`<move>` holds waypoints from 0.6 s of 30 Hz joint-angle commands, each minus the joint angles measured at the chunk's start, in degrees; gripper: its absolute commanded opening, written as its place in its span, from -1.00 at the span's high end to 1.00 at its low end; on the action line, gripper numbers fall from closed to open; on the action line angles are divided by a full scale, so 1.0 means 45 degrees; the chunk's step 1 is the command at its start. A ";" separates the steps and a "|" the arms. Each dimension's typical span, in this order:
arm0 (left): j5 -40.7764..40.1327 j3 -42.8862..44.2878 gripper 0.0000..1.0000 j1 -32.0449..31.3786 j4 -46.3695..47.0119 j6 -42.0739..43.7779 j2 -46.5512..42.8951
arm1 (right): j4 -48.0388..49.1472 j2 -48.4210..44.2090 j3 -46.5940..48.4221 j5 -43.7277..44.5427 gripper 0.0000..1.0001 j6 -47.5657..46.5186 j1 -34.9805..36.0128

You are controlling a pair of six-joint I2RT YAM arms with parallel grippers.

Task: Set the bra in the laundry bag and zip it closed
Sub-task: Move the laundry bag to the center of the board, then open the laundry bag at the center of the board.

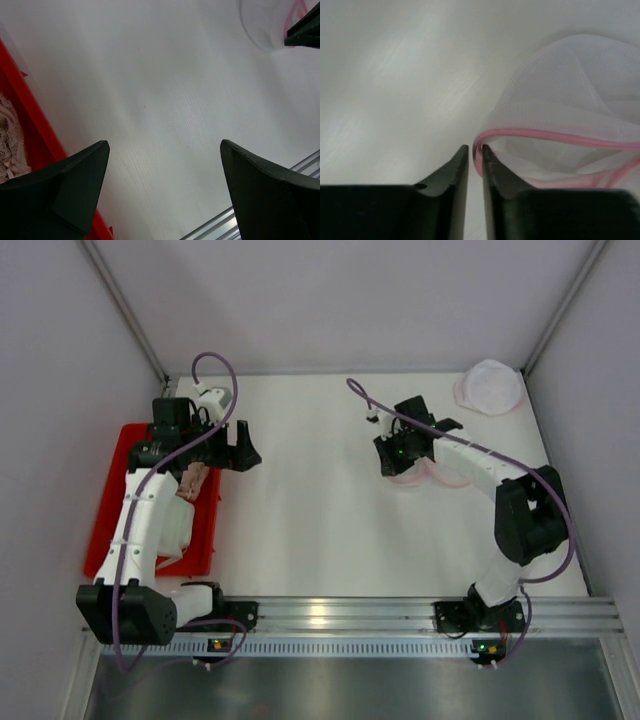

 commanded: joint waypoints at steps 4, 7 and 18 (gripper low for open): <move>0.0318 0.0251 -0.97 0.0026 0.0115 -0.0009 -0.0356 | -0.0145 -0.0380 0.1937 -0.2730 -0.04 0.1968 0.0354; 0.0514 0.0232 -0.97 0.0026 0.0115 0.0030 -0.0395 | -0.0597 -0.0887 0.2565 -0.3259 -0.15 0.1521 -0.0446; 0.1139 0.0153 -0.97 0.0026 0.0115 0.0167 0.0112 | -0.0717 0.2506 0.3699 -0.4487 0.10 0.0931 -0.6755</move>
